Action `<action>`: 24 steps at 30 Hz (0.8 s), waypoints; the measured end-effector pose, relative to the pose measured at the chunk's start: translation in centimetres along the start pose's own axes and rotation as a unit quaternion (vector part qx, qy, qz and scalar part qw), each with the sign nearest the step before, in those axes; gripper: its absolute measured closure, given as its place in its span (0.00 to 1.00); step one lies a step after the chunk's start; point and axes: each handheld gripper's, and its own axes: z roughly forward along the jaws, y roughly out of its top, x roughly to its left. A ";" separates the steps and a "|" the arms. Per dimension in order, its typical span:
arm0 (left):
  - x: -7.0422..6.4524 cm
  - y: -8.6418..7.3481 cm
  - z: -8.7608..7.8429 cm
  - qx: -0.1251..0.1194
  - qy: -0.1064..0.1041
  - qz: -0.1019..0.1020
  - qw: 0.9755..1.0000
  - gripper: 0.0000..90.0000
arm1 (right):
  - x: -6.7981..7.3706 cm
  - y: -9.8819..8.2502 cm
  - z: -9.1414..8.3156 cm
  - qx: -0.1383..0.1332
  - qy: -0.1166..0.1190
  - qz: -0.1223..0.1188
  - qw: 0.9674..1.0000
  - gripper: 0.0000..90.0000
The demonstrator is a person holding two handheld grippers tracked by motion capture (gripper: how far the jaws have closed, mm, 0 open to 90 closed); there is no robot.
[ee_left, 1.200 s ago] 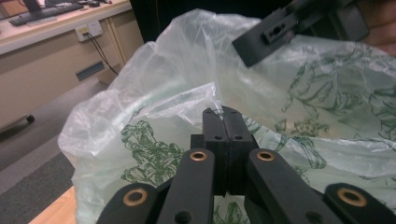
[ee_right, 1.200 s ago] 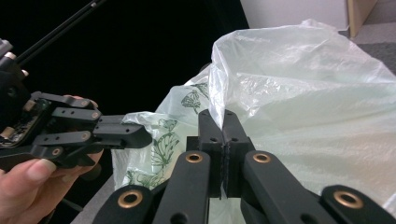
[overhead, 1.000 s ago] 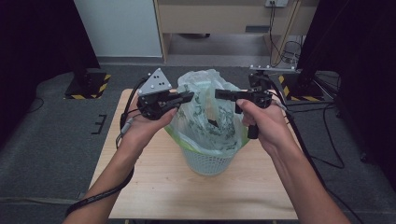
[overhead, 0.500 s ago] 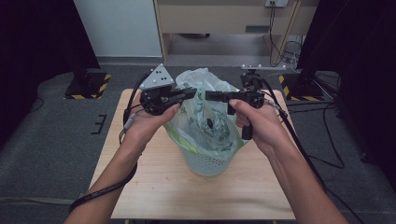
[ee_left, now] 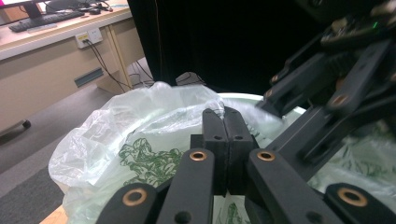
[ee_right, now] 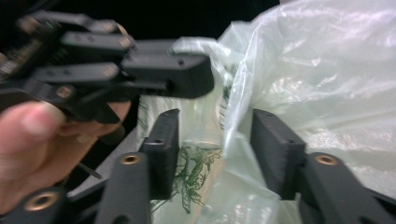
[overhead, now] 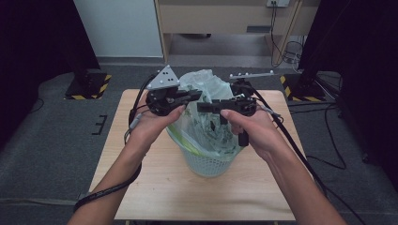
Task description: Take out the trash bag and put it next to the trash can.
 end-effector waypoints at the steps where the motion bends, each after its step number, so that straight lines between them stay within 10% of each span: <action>1: 0.0 0.0 0.0 -0.001 -0.001 -0.001 1.000 1.00 | -0.1 0.0 0.1 0.003 -0.001 0.000 1.000 0.69; 7: 0.3 -0.7 -0.1 -0.007 0.000 -0.006 1.000 0.91 | -0.8 -0.1 0.9 0.020 -0.001 0.008 1.000 0.98; 13: 0.9 -1.7 -0.4 -0.030 -0.005 -0.016 0.999 0.32 | -2.1 0.1 0.3 0.007 0.019 0.047 0.999 1.00; 24: -0.1 -1.5 1.6 -0.015 -0.025 0.011 1.000 0.16 | -1.7 1.3 -1.3 -0.022 0.059 0.077 0.995 1.00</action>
